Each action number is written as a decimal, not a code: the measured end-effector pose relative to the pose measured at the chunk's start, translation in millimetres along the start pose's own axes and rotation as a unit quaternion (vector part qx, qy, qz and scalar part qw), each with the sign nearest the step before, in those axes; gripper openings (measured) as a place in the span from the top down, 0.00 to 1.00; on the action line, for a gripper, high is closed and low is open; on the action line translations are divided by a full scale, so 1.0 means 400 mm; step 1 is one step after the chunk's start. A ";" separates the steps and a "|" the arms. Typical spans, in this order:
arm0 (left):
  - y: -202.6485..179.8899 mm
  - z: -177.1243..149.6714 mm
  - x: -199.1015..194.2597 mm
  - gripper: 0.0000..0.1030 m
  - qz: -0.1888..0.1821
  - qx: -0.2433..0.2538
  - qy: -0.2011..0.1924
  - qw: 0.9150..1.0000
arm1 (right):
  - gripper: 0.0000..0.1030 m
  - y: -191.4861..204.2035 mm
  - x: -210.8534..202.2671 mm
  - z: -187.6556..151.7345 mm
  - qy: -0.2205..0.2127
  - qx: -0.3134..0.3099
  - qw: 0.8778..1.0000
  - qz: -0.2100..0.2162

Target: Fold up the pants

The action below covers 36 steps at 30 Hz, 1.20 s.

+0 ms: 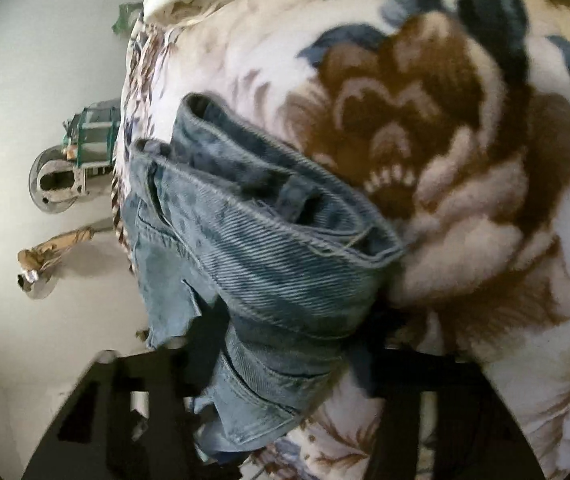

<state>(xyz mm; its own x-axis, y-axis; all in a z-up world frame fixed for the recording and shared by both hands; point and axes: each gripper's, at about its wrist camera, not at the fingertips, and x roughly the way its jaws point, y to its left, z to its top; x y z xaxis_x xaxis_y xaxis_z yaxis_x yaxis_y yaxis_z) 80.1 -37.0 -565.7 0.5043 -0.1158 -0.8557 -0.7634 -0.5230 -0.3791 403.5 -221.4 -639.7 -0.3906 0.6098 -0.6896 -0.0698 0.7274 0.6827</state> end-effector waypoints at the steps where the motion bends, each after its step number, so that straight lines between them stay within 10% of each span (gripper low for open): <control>1: 0.008 0.002 -0.007 0.68 0.001 0.005 -0.006 1.000 | 0.65 -0.001 -0.005 -0.006 -0.009 0.002 1.000 -0.001; 5: -0.017 -0.011 -0.035 0.76 -0.007 0.070 -0.023 0.997 | 0.83 0.012 -0.044 -0.051 -0.046 0.017 0.999 0.012; 16: -0.011 0.060 -0.153 0.77 0.002 0.233 -0.031 0.972 | 0.83 0.001 -0.077 -0.315 -0.048 0.066 0.996 0.028; 22: 0.098 0.114 -0.087 0.71 -0.076 0.167 -0.003 0.983 | 0.49 -0.080 -0.017 -0.326 -0.038 0.044 0.997 0.049; 27: 0.107 0.120 -0.055 0.43 -0.124 0.146 -0.024 0.981 | 0.47 -0.076 0.014 -0.313 -0.037 0.023 0.995 0.084; 36: 0.105 0.114 -0.034 0.42 -0.113 0.100 -0.043 0.988 | 0.31 -0.060 0.064 -0.270 -0.062 0.045 0.985 0.157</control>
<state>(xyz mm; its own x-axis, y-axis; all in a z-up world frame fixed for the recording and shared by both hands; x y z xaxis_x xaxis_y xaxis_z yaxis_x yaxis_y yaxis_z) 22.8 -18.9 -586.1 0.6419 0.0614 -0.7643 -0.7037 -0.3487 -0.6190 296.1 -257.2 -647.5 -0.2649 0.8387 -0.4758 0.1211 0.5184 0.8465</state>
